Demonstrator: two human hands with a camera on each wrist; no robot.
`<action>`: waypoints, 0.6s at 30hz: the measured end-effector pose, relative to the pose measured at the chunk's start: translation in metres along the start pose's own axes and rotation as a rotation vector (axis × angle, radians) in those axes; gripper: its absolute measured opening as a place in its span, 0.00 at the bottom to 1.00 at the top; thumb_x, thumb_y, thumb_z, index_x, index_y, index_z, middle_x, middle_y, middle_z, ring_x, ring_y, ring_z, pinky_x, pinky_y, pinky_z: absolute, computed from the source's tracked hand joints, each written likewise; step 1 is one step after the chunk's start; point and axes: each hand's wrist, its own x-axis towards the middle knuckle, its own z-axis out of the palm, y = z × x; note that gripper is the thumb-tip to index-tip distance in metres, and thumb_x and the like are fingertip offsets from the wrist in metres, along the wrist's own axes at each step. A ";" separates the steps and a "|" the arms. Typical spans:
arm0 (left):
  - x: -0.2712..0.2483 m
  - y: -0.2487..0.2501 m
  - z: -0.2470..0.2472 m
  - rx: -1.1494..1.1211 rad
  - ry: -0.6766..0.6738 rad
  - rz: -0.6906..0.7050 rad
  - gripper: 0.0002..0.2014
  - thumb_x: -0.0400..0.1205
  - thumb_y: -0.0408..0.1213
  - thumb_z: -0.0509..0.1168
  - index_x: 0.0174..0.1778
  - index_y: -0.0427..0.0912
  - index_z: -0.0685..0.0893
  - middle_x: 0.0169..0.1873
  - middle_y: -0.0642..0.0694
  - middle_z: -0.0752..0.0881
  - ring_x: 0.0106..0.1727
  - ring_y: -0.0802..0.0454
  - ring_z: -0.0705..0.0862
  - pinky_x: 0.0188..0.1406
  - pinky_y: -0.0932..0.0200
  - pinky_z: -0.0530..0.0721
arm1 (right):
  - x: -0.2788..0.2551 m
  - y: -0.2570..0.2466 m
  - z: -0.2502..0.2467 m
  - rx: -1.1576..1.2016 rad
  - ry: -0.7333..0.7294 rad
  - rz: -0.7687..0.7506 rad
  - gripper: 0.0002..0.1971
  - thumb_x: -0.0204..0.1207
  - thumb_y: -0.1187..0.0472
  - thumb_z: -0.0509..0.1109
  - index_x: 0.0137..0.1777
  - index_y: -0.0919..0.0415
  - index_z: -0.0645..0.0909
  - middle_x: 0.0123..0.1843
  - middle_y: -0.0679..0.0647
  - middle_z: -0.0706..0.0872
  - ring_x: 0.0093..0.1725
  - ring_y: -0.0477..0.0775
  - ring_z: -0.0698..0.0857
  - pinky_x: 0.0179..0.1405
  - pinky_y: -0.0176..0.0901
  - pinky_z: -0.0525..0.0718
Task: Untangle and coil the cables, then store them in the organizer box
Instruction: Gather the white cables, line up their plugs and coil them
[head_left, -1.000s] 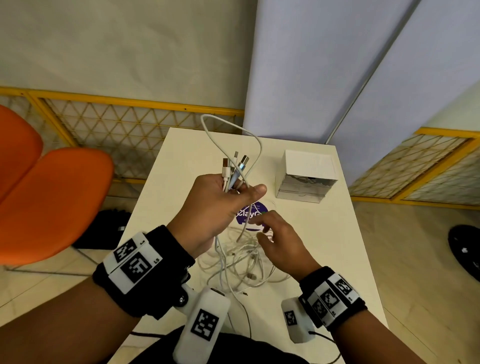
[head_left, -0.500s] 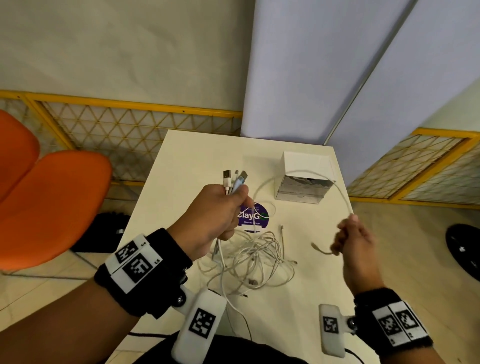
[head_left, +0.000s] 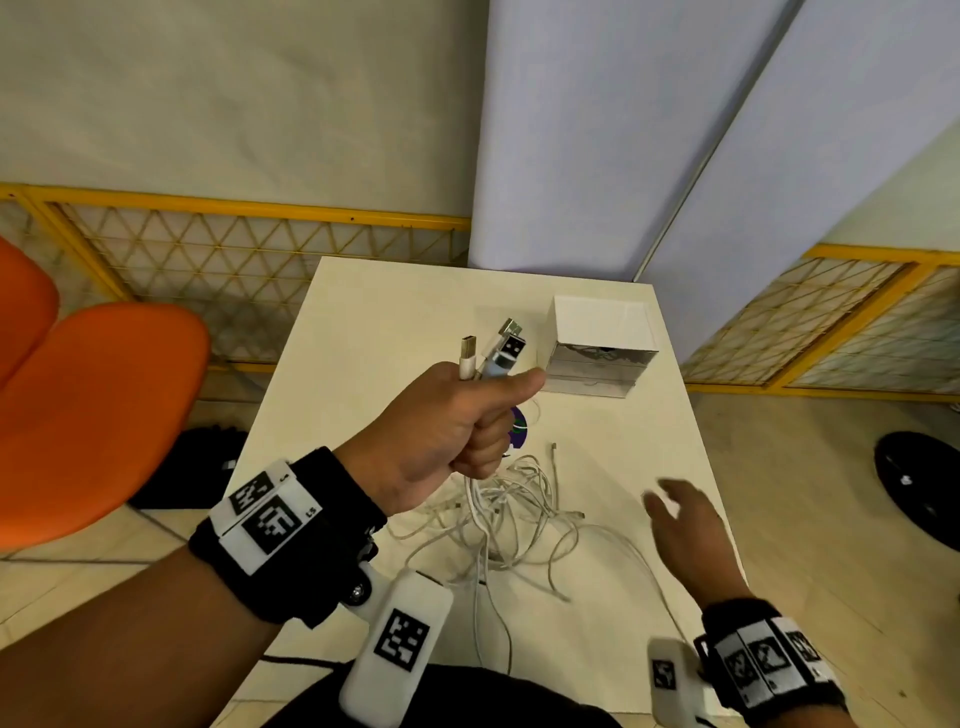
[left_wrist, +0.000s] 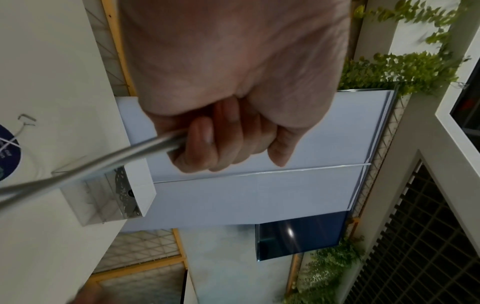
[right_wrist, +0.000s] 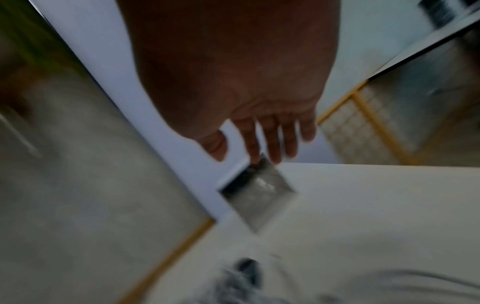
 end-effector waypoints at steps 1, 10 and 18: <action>0.001 0.000 0.004 0.008 -0.010 0.019 0.27 0.80 0.48 0.66 0.22 0.48 0.57 0.18 0.51 0.55 0.21 0.52 0.52 0.25 0.59 0.56 | -0.011 -0.038 -0.008 0.160 -0.073 -0.110 0.15 0.84 0.51 0.67 0.66 0.57 0.83 0.65 0.53 0.87 0.68 0.53 0.82 0.68 0.46 0.76; -0.004 0.029 0.022 0.095 0.113 0.306 0.29 0.87 0.56 0.51 0.21 0.47 0.64 0.23 0.33 0.63 0.30 0.43 0.74 0.51 0.44 0.79 | -0.082 -0.186 -0.034 0.499 -0.774 -0.530 0.21 0.78 0.61 0.76 0.27 0.63 0.72 0.23 0.60 0.74 0.23 0.58 0.72 0.27 0.50 0.73; -0.028 0.037 0.039 -0.005 -0.248 0.179 0.23 0.85 0.53 0.52 0.27 0.43 0.66 0.18 0.52 0.62 0.19 0.53 0.58 0.22 0.61 0.62 | -0.044 -0.085 -0.010 0.049 -0.682 -0.306 0.25 0.68 0.56 0.76 0.21 0.54 0.62 0.22 0.48 0.62 0.25 0.49 0.60 0.29 0.46 0.60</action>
